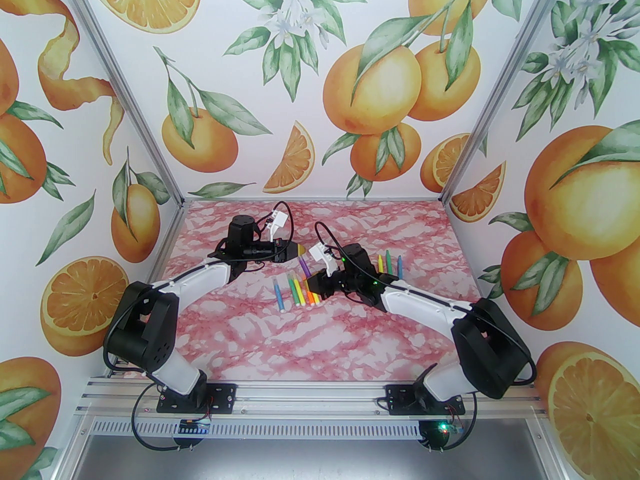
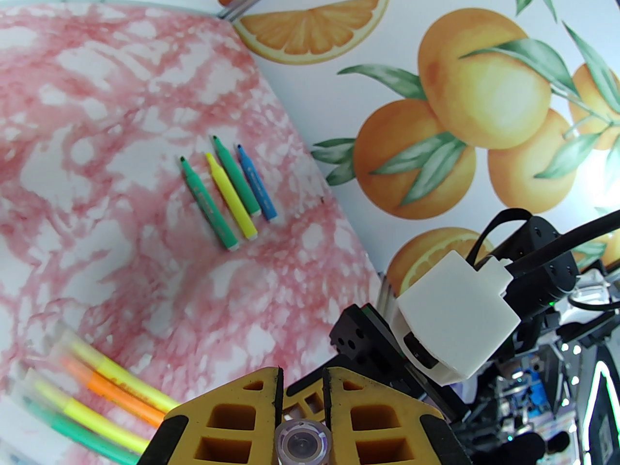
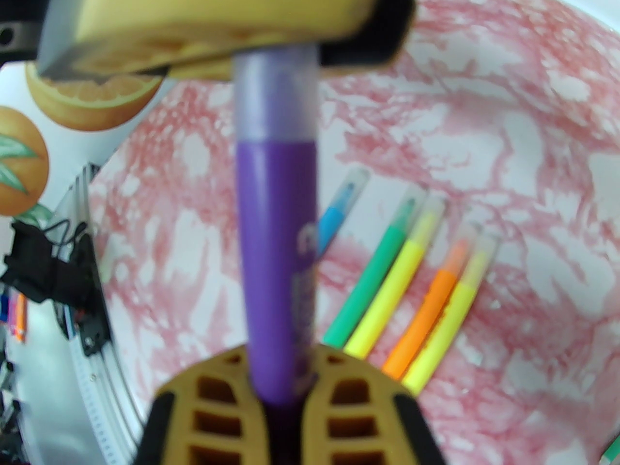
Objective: Open the pen caps
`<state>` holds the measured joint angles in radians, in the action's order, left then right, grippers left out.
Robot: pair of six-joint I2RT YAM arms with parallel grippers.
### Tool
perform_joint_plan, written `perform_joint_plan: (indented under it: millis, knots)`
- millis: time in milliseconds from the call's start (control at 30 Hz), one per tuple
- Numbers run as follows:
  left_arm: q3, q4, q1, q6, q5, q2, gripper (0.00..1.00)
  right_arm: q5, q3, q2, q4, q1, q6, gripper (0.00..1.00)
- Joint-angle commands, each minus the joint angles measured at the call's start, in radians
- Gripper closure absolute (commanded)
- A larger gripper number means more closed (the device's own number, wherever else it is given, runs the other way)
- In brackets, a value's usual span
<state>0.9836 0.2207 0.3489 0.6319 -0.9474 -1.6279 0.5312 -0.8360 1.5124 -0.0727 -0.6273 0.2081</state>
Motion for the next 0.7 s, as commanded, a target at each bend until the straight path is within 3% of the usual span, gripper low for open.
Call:
perform_joint_plan:
  millis: [0, 267, 667]
  knots:
    - [-0.003, 0.101, -0.062, 0.070, 0.087, -0.009, 1.00, 0.021, 0.005, 0.001, 0.005, 0.002, -0.029, 1.00]
    - [-0.059, 0.167, -0.116, 0.131, 0.125, 0.011, 1.00, 0.022, 0.037, -0.009, 0.024, 0.002, -0.054, 1.00]
    - [-0.060, 0.087, -0.146, 0.077, 0.160, 0.065, 1.00, 0.030, 0.078, -0.011, 0.016, 0.000, -0.054, 1.00]
